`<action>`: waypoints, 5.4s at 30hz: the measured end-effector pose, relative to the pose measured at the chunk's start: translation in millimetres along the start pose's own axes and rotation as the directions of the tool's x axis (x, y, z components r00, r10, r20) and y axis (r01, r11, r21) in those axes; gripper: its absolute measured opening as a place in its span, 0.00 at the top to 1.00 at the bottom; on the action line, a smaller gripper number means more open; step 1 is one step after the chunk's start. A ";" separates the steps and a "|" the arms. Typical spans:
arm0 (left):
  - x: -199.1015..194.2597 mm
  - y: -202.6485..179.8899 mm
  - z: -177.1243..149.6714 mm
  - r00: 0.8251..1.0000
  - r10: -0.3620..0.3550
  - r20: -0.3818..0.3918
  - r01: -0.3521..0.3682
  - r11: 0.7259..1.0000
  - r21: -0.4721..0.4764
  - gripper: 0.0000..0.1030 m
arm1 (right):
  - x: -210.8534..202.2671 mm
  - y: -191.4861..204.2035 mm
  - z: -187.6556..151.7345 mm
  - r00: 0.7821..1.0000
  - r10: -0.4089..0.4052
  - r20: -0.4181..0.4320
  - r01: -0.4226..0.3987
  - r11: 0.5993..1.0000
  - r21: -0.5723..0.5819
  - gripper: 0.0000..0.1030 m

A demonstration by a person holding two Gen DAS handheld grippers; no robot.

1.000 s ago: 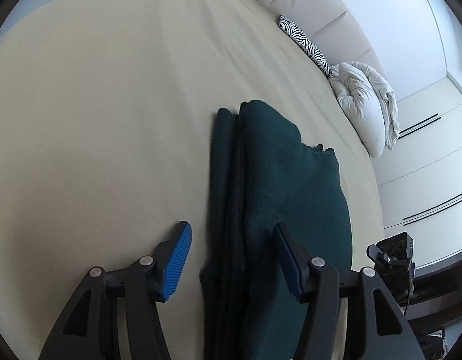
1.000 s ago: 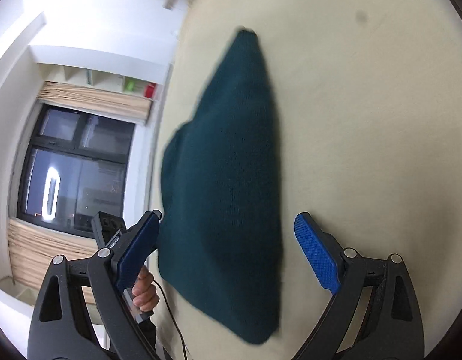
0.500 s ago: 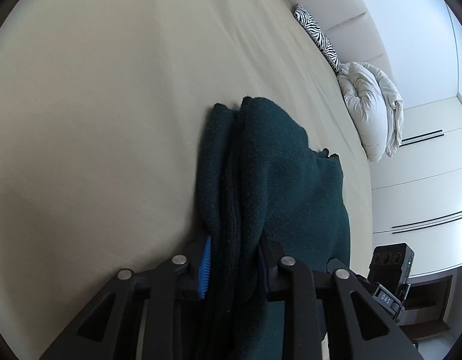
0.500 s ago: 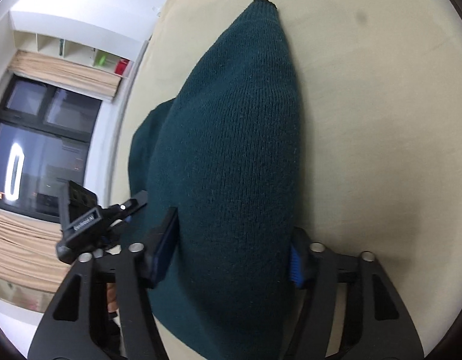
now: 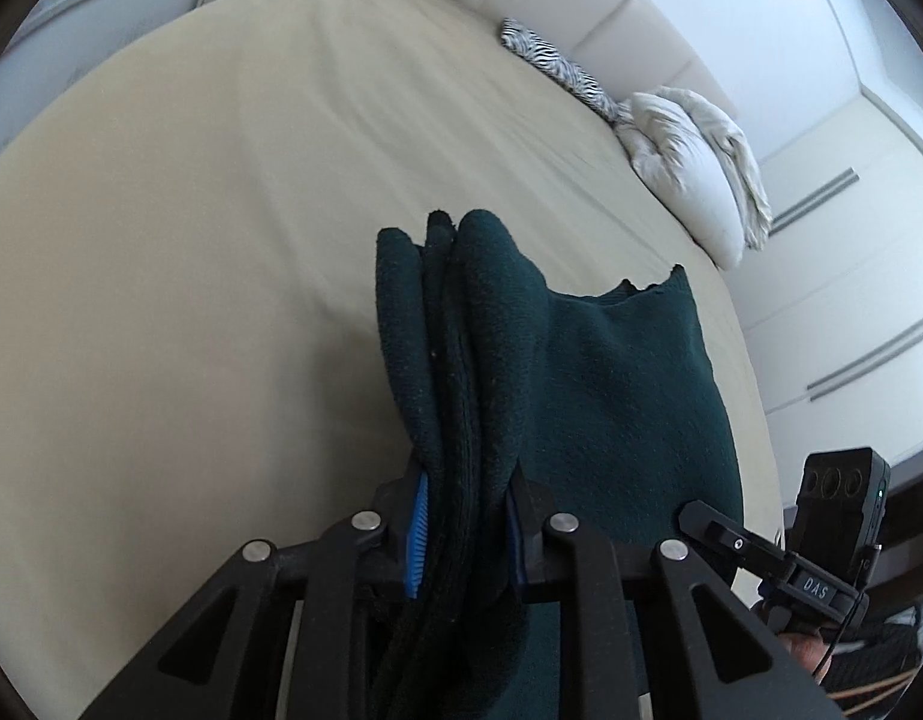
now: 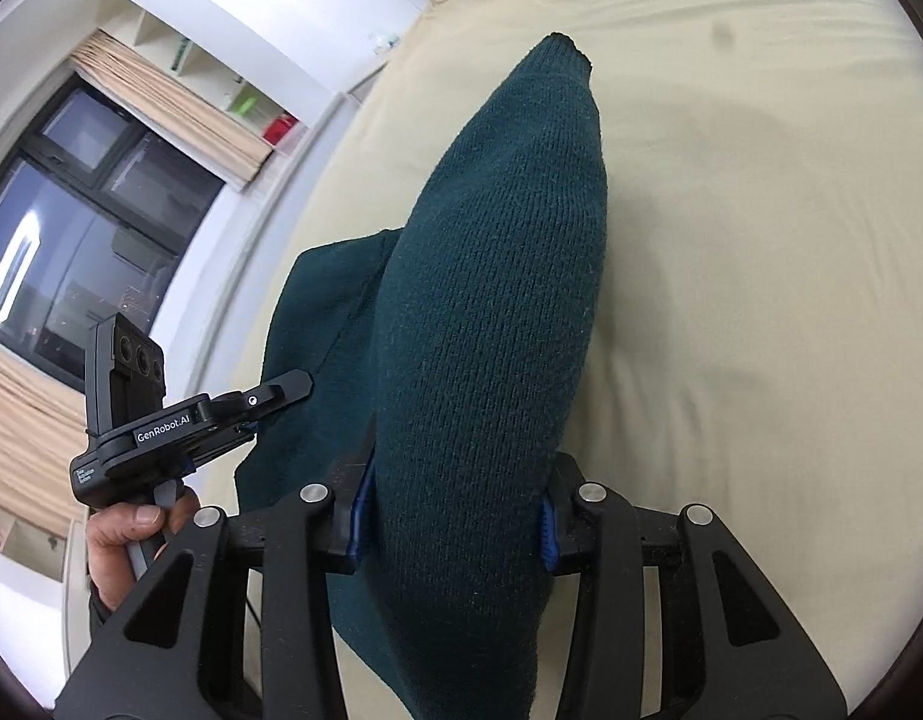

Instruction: Fold small clothes

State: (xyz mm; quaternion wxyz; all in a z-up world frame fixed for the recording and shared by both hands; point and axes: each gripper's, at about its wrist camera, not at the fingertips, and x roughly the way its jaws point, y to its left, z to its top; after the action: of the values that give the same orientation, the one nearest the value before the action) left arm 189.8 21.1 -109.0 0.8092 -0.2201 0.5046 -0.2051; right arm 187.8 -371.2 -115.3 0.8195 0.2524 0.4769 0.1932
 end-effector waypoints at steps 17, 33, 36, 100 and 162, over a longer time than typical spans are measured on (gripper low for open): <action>31.7 -2.5 -137.5 0.998 0.045 -0.054 -0.043 0.998 0.037 0.69 | -19.8 -96.5 -147.8 0.996 0.090 0.000 -0.088 0.972 0.216 0.51; 29.5 1.5 -133.3 0.998 0.043 -0.053 -0.041 0.998 0.054 0.68 | -61.1 -96.2 -193.4 0.996 0.044 0.074 -0.059 0.974 0.218 0.47; 26.2 -6.8 -130.3 0.996 0.064 -0.060 -0.059 0.995 0.083 0.72 | -55.1 -80.2 -194.0 0.998 0.043 0.056 -0.056 0.966 0.252 0.50; -161.1 -150.0 -190.5 0.664 0.359 0.656 -0.633 0.736 0.239 0.00 | -201.0 107.7 -242.1 0.723 -0.442 0.532 0.569 0.817 -0.094 0.00; -84.8 -80.5 -208.4 0.818 0.509 0.267 -0.560 0.811 0.170 0.00 | -110.7 61.8 -236.3 0.779 -0.573 0.253 0.607 0.791 -0.077 0.00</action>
State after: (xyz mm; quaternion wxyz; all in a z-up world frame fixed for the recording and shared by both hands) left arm -42.6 -29.0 -84.1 0.9028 0.0111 0.4298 -0.0035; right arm -76.7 -329.4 -101.4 0.9024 0.0451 0.4235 -0.0661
